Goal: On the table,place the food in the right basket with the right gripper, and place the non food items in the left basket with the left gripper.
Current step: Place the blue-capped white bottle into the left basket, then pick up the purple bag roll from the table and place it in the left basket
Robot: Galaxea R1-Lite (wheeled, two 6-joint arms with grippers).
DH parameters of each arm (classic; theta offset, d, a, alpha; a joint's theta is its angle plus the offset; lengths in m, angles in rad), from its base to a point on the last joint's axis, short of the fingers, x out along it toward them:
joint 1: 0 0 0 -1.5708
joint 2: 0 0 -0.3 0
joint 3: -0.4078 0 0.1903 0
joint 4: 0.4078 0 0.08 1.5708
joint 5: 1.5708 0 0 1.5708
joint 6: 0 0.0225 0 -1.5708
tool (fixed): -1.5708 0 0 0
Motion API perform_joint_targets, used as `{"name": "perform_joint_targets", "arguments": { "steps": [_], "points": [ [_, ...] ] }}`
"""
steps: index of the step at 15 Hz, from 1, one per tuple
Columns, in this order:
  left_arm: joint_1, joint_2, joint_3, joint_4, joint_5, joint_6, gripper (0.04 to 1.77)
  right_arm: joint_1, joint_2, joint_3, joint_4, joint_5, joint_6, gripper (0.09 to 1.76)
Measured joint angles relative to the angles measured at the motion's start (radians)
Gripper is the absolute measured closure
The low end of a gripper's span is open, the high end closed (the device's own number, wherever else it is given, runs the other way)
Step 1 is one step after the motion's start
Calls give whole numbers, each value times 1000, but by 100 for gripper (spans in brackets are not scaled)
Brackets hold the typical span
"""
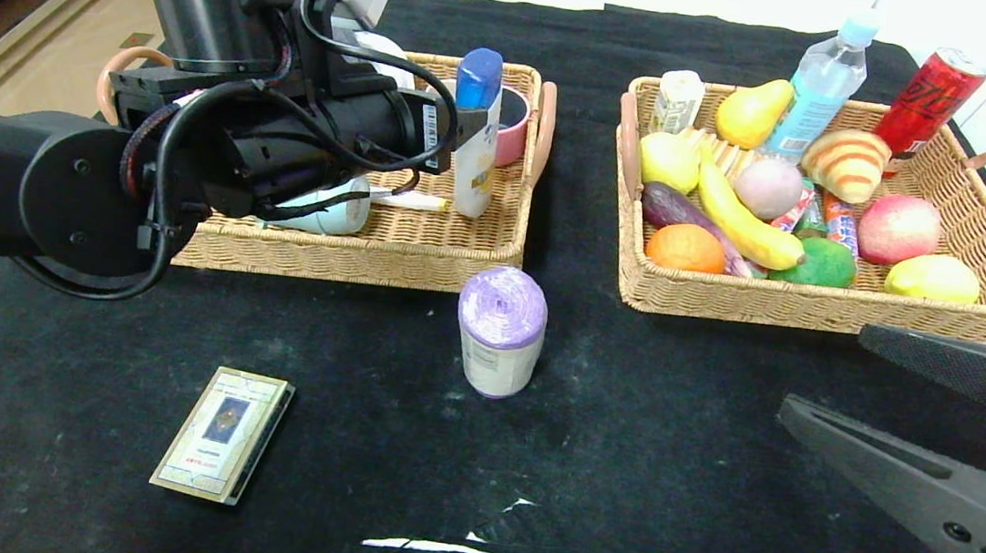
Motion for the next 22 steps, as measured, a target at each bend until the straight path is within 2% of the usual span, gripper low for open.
{"name": "perform_joint_targets", "arguments": {
  "steps": [3,7,11,14,17,20,22],
  "points": [
    [-4,-22,23,13,2,1,42,1,0,0,0,0,0,14],
    [-11,-106,106,72,4,3,29,2,-3,0,0,0,0,14],
    [-20,-216,145,240,16,4,22,1,-4,-3,1,-2,3,14],
    [-73,-269,154,327,53,4,18,1,-4,-3,1,-3,3,14],
    [-156,-287,140,448,107,40,15,2,-9,-6,1,-3,4,14],
    [-232,-271,117,484,171,65,13,0,-13,-8,1,-4,3,14],
    [-272,-251,98,507,191,81,12,0,-14,-8,0,-3,3,14]
  ]
}}
